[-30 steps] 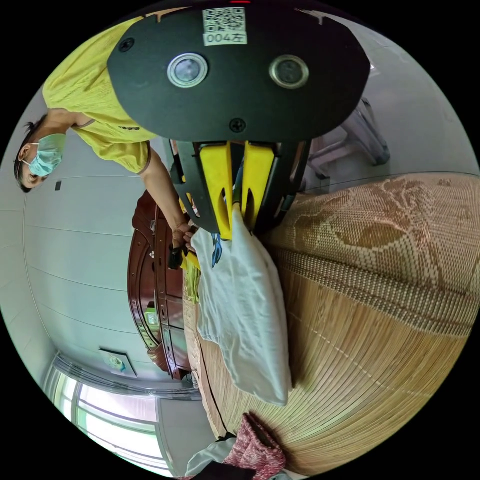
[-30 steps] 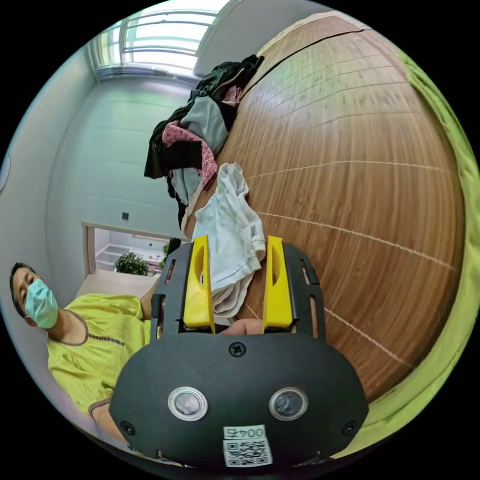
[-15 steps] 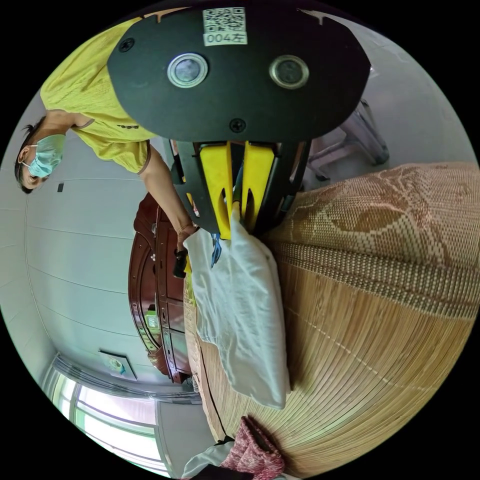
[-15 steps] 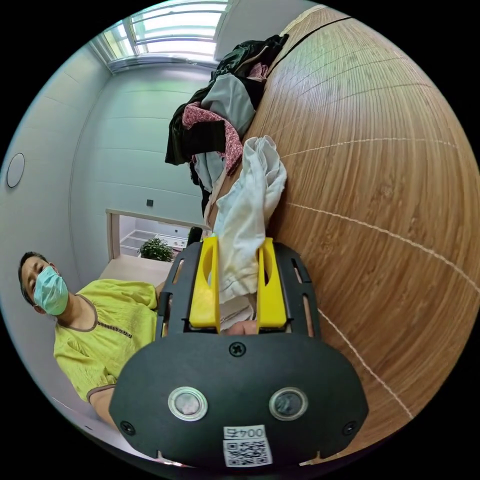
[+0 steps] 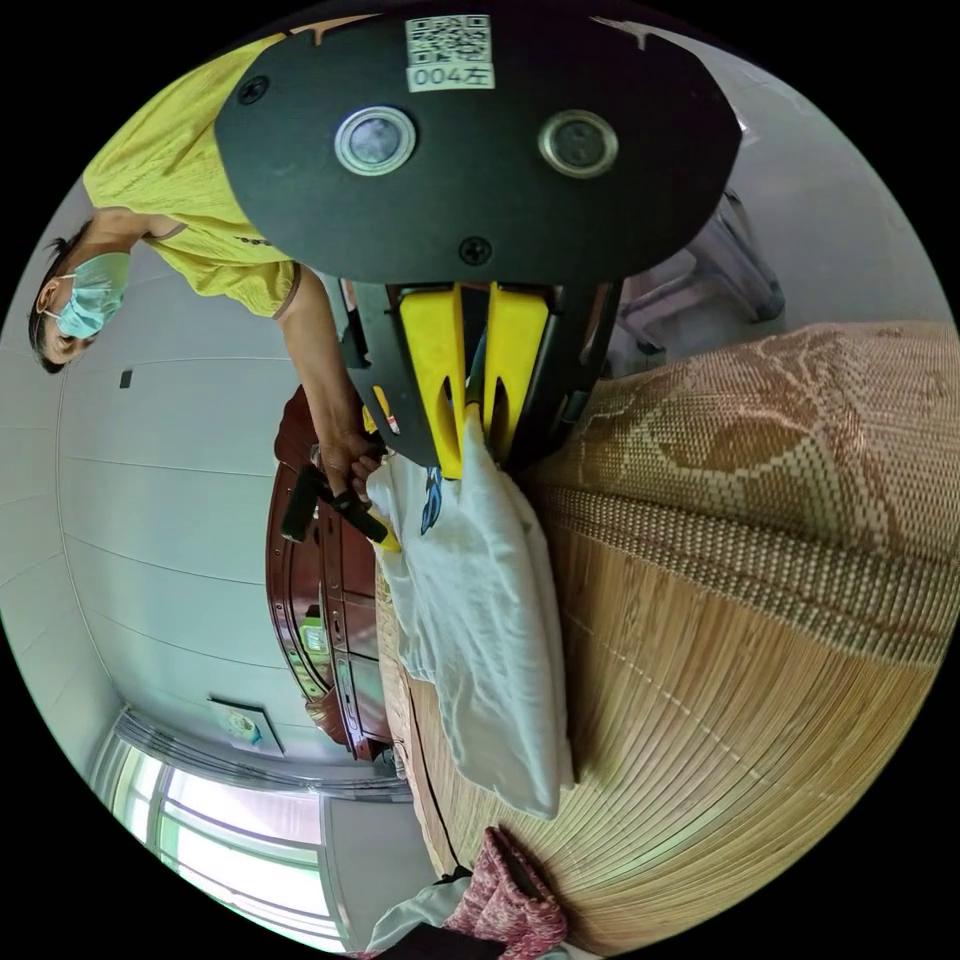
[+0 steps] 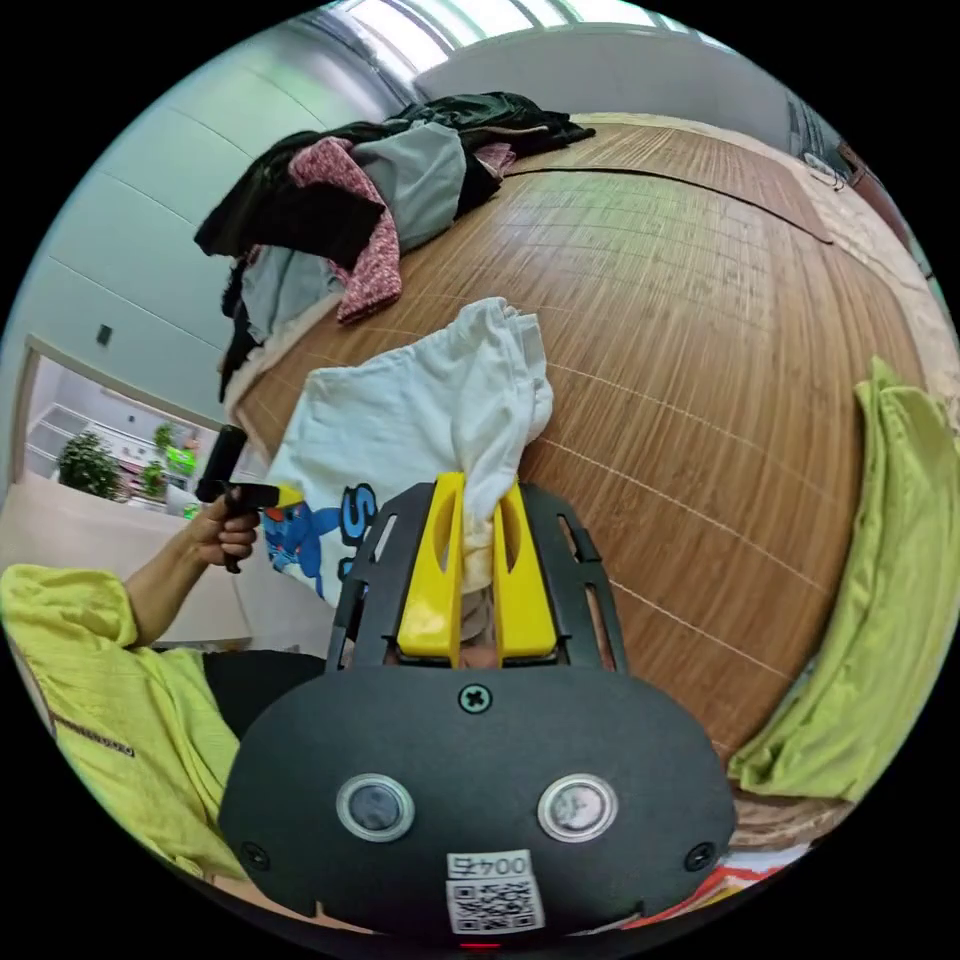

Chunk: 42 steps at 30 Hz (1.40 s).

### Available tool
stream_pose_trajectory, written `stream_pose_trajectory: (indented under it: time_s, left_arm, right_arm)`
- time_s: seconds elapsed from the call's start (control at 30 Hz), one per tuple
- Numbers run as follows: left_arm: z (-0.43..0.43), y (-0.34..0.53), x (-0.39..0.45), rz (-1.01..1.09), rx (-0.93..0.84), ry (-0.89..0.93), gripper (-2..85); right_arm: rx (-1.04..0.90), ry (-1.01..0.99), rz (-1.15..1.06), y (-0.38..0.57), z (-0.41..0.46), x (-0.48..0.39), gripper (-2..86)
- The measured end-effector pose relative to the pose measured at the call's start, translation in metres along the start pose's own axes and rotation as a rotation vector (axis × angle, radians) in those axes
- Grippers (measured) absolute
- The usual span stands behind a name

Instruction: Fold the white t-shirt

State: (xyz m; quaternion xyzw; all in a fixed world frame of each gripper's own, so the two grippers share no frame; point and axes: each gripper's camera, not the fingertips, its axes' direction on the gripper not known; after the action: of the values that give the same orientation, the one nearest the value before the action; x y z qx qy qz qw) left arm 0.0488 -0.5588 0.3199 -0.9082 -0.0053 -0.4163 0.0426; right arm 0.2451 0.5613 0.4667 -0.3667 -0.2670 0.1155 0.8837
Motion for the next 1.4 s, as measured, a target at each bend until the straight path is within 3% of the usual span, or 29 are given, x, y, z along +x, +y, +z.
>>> stream_pose_trajectory:
  time_s: [0.23,0.3,0.37,0.57,0.63,0.8,1.03,1.4]
  left_arm:
    - [0.003,-0.010,-0.013,-0.005,0.013,-0.013,4.1]
    - [0.006,-0.012,-0.017,-0.008,0.015,-0.012,4.1]
    - [0.010,-0.017,-0.022,-0.007,0.013,-0.014,4.1]
    - [0.024,-0.028,-0.041,-0.002,0.008,0.004,4.0]
    - [0.030,-0.030,-0.047,0.002,0.012,0.013,4.0]
    - [0.049,-0.037,-0.067,-0.009,0.018,0.046,4.0]
    - [0.090,-0.048,-0.093,-0.013,0.016,0.050,3.9]
    - [0.179,-0.060,-0.140,0.001,0.007,0.065,3.7]
  right_arm:
    - [-0.090,0.368,-0.157,-0.015,0.006,-0.074,5.2]
    - [-0.095,0.386,-0.125,-0.015,0.007,-0.072,5.4]
    - [-0.112,0.335,-0.059,-0.013,0.006,-0.054,6.6]
    - [-0.093,-0.257,0.126,0.032,-0.035,0.047,14.4]
    - [-0.037,-0.482,0.210,0.068,-0.056,0.081,17.7]
    - [0.134,-0.738,0.398,0.149,-0.072,0.095,18.8]
    - [0.315,-0.723,0.469,0.181,-0.082,0.043,21.8]
    - [0.321,-0.794,0.556,0.183,-0.109,0.024,20.3]
